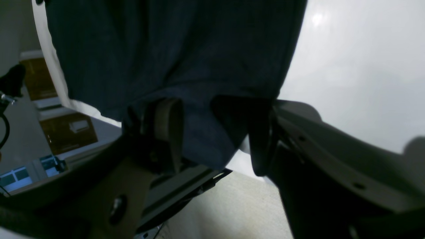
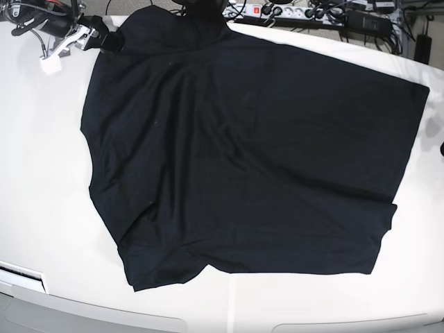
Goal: Layout the t-shirt on the table in an organized manner, then fold the t-shirt properly
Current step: 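Grasp the shoulder edge with the right gripper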
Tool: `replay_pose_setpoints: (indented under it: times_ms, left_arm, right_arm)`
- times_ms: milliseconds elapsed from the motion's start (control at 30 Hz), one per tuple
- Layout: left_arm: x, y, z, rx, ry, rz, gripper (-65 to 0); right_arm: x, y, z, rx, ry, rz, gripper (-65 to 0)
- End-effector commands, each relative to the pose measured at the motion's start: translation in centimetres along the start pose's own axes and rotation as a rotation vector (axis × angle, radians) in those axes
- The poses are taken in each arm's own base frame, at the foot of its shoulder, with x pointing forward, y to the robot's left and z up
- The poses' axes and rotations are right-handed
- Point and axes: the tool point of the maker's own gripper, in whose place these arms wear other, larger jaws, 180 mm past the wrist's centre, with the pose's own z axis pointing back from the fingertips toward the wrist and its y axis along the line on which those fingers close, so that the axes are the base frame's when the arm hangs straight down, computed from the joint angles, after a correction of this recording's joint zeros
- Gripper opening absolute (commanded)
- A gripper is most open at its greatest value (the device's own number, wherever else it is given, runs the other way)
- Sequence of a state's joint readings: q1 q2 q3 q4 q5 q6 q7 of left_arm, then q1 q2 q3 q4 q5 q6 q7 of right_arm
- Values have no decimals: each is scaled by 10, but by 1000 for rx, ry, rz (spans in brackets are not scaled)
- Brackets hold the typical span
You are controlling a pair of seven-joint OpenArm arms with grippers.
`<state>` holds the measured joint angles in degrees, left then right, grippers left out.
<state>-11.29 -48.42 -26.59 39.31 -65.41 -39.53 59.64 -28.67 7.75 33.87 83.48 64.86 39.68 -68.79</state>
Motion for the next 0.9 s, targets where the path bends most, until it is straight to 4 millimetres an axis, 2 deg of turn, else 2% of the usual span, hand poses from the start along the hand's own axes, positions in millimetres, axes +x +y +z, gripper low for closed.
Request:
replay_pose_setpoints:
  times_ms: [0, 167, 300, 400, 600, 733, 867]
  left_arm:
    - [25, -1, 14, 1, -57, -32, -650]
    - [25, -1, 14, 1, -57, -32, -650]
    - [25, -1, 14, 1, -56, -32, -650]
    - [25, -1, 14, 1, -57, -32, -650]
    - [25, -1, 14, 1, -57, -32, -650]
    - [25, -1, 14, 2, -57, -32, -650]
    - [25, -1, 14, 1, -56, -32, -650]
  right_arm:
    - [8, 1, 4, 3, -24, 19, -317]
    - [12, -22, 4, -129, -17, 77, -317]
    - [14, -33, 5, -191, -32, 67, -317]
    - [14, -29, 4, -174, -37, 64, -317]
    - [6, -1, -9, -37, -44, 19, -317]
    - [3, -1, -9, -36, -30, 17, -318]
    - [10, -6, -1, -49, -31, 39, -318]
